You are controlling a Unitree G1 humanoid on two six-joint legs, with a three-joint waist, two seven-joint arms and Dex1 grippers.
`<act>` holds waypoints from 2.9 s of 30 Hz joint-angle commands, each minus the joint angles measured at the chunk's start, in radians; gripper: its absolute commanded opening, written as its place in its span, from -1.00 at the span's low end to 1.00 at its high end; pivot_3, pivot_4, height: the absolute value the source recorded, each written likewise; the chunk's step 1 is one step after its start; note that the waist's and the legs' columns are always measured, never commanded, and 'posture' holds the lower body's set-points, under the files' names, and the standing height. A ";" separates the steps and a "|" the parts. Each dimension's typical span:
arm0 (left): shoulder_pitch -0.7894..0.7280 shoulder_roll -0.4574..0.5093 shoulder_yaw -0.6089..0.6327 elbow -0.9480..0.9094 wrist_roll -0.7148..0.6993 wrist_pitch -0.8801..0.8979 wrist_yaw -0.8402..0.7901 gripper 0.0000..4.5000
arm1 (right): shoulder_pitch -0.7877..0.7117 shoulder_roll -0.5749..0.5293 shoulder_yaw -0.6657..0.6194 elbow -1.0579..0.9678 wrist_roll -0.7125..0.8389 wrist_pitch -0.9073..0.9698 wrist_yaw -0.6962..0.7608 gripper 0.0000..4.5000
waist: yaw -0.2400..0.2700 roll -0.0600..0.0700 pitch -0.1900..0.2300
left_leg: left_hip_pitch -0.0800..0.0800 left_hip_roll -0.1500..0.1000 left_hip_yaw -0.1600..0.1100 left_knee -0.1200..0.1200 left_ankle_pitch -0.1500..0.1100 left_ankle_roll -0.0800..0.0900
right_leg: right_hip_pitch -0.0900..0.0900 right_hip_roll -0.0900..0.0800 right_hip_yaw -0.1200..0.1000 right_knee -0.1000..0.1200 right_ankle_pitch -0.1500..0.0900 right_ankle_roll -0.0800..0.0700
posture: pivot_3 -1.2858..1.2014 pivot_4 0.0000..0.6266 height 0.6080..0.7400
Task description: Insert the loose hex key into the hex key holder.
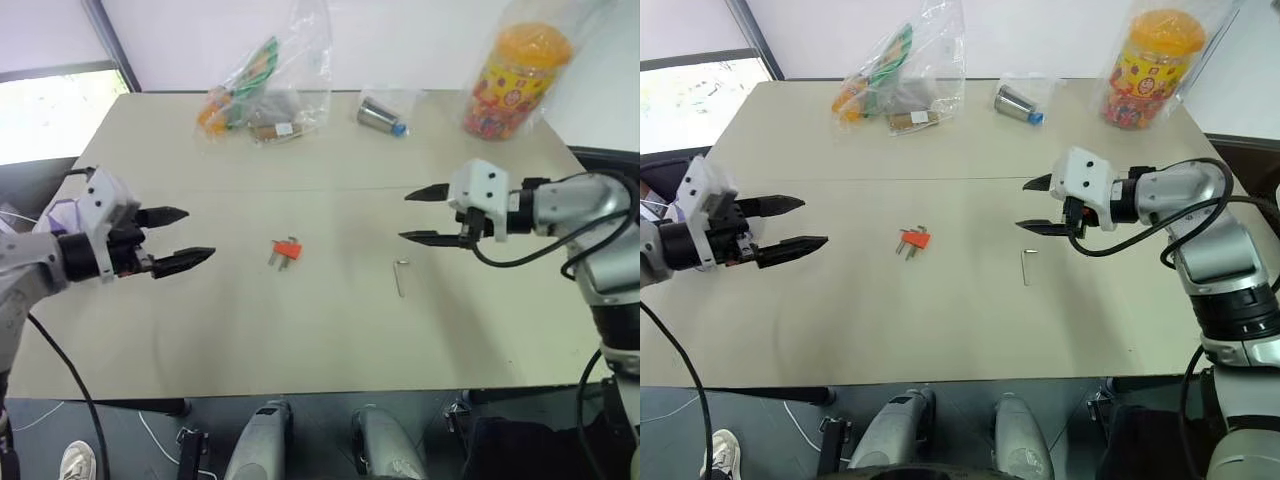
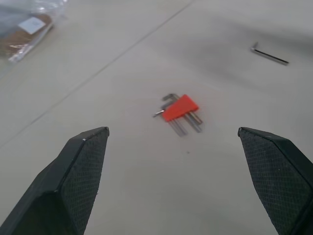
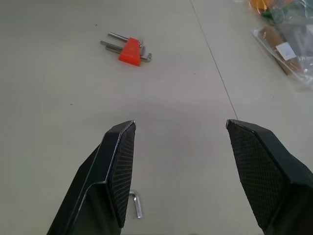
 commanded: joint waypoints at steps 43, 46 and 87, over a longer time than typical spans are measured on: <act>0.016 -0.093 0.053 -0.134 -0.083 0.092 0.169 0.97 | -0.105 0.543 0.164 0.517 -0.152 -0.210 -0.208 0.36 | -0.003 0.000 0.000 | -0.005 -0.001 -0.001 0.004 0.002 -0.003 | -0.009 0.003 0.000 0.014 0.002 0.004 | 0.03 -0.52 1.00; 0.031 -0.091 0.069 -0.156 -0.097 0.105 0.182 0.97 | -0.157 0.598 0.168 0.659 -0.176 -0.274 -0.225 0.36 | -0.003 0.000 0.000 | -0.005 -0.001 -0.001 0.004 0.003 -0.004 | -0.009 0.004 -0.001 0.015 0.002 0.004 | 0.03 -0.52 1.00; 0.120 -0.092 0.128 -0.251 -0.124 0.114 0.274 1.00 | -0.293 0.803 0.174 1.119 -0.339 -0.554 -0.346 -0.45 | -0.029 0.000 0.000 | 0.002 0.000 -0.004 0.000 0.005 -0.008 | -0.005 0.008 -0.002 0.017 0.002 0.004 | 0.03 -0.52 1.00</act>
